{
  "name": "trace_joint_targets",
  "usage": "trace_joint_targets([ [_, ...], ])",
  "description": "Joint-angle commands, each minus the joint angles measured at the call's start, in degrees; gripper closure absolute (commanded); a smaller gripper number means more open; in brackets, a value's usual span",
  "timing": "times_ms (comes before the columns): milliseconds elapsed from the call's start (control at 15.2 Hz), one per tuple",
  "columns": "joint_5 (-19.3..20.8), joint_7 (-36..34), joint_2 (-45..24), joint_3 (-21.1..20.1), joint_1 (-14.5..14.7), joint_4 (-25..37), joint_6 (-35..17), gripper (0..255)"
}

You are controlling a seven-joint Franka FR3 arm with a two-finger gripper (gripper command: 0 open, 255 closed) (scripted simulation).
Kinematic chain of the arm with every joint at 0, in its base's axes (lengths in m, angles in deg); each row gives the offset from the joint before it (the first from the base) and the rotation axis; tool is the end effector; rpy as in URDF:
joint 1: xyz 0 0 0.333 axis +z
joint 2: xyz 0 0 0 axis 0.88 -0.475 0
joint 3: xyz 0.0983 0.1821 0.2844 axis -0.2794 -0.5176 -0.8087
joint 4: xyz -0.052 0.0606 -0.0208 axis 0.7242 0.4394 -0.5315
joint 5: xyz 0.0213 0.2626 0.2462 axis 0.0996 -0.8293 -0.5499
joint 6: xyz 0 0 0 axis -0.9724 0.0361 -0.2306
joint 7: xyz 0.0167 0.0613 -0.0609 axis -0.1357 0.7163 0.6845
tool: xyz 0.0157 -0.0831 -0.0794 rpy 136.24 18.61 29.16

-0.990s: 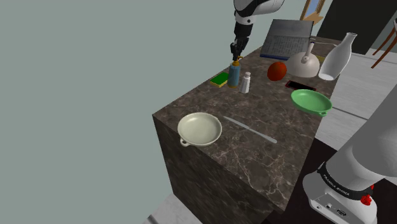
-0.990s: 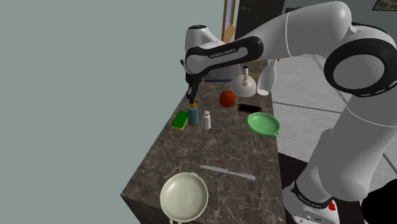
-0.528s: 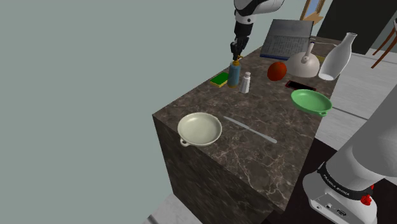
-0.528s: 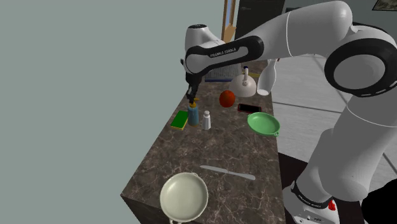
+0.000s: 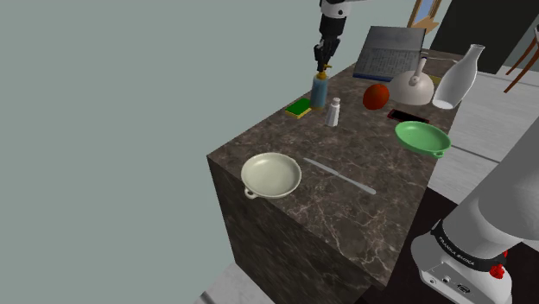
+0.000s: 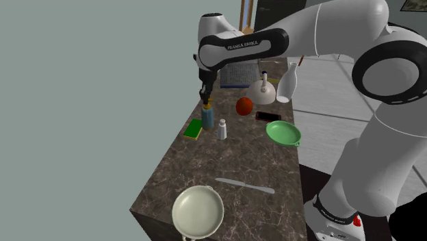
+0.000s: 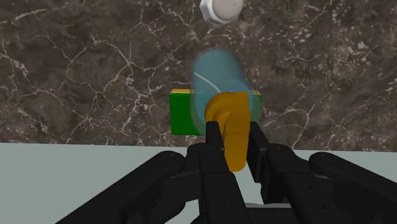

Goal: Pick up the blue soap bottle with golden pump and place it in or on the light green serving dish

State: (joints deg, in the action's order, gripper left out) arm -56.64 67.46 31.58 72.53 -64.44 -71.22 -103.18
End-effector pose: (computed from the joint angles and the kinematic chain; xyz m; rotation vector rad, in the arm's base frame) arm 0.5586 -0.1017 0.5415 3.1035 0.2939 0.1506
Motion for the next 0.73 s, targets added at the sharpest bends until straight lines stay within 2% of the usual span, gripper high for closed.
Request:
trace_joint_targets([
  [0, 0.05, 0.04, 0.29, 0.04, -0.04, 1.25, 1.54, 255],
  [660, 0.09, -0.03, 0.35, 0.07, -0.08, 8.88, 9.23, 255],
])
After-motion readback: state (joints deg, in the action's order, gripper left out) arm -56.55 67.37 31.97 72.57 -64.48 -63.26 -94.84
